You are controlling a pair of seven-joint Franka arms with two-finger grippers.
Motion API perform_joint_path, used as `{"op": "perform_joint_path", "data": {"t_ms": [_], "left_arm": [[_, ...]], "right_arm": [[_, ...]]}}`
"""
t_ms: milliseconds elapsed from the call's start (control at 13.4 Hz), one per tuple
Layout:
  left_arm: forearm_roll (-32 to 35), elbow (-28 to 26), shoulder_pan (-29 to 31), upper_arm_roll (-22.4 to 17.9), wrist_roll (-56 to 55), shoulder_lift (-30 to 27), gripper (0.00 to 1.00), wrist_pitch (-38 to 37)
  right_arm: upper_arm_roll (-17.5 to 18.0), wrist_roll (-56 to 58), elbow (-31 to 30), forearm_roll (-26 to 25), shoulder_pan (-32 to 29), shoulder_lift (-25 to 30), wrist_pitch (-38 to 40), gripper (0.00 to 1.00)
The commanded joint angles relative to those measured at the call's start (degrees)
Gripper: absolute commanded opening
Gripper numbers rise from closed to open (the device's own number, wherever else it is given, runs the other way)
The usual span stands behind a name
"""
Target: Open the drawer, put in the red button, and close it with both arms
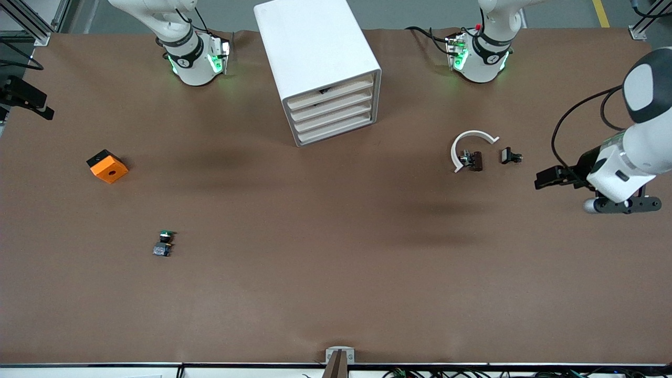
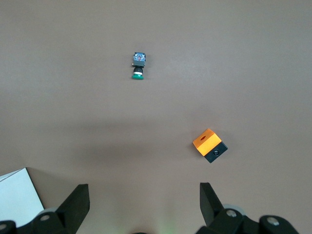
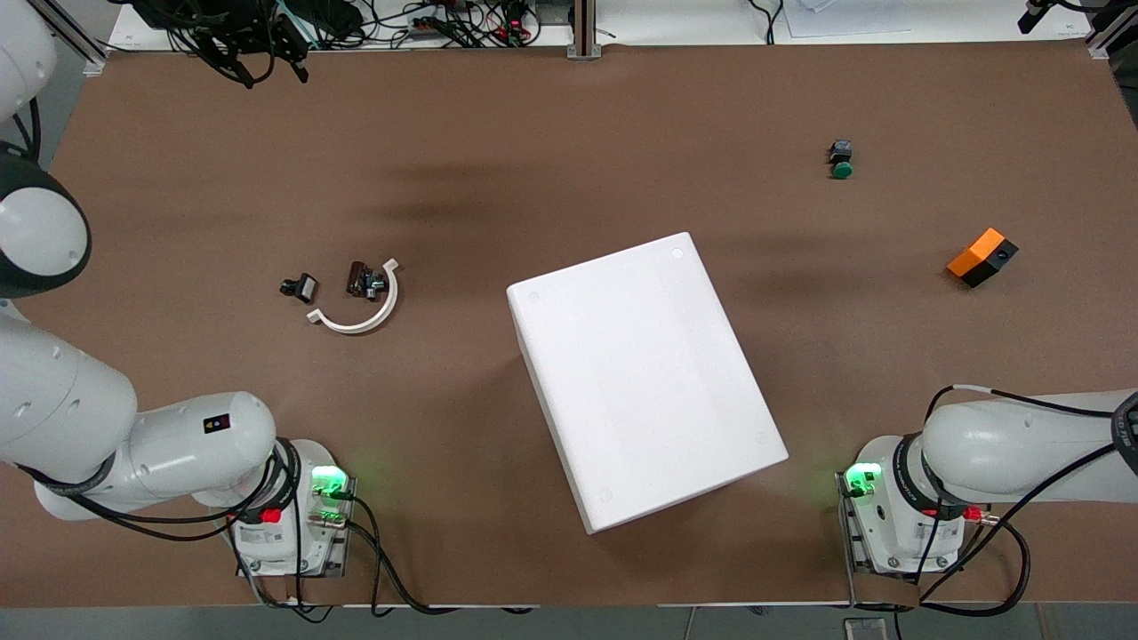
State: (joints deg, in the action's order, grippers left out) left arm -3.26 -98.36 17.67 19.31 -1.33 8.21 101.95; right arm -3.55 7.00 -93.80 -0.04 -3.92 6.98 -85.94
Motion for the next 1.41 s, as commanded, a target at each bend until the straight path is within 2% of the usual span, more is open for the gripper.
{"op": "perform_joint_path", "data": {"t_ms": [0, 372, 521, 596, 968, 1340], "left_arm": [[-3.4, -5.5, 4.5, 0.7, 5.5, -5.6, 1.00, 0.5], [-3.5, -8.6, 4.1, 0.7, 5.5, -7.1, 1.00, 3.1], [-3.4, -8.6, 1.6, -0.1, 5.5, -7.1, 1.00, 3.3], [-3.3, -8.6, -1.3, -2.6, 5.5, -7.2, 1.00, 3.3], [-3.0, -9.7, -19.7, -20.6, 5.5, -8.3, 1.00, 3.3], [-1.8, -8.2, -18.8, -20.8, 4.8, -12.7, 1.00, 3.2]], "right_arm": [[0.6, 1.1, -1.2, 1.1, -1.4, 1.3, -0.4, 1.00], [0.6, 1.0, -1.3, 1.2, -1.4, 1.3, -0.1, 1.00], [0.6, 1.0, -1.3, 1.4, -1.4, 1.3, -0.2, 1.00], [0.5, 1.1, -1.4, 2.1, -1.5, 1.4, -0.2, 1.00], [0.4, 1.1, -1.6, 2.7, -1.6, 1.4, -0.2, 1.00], [0.4, 1.1, -1.6, 2.7, -1.5, 1.4, -0.1, 1.00]]}}
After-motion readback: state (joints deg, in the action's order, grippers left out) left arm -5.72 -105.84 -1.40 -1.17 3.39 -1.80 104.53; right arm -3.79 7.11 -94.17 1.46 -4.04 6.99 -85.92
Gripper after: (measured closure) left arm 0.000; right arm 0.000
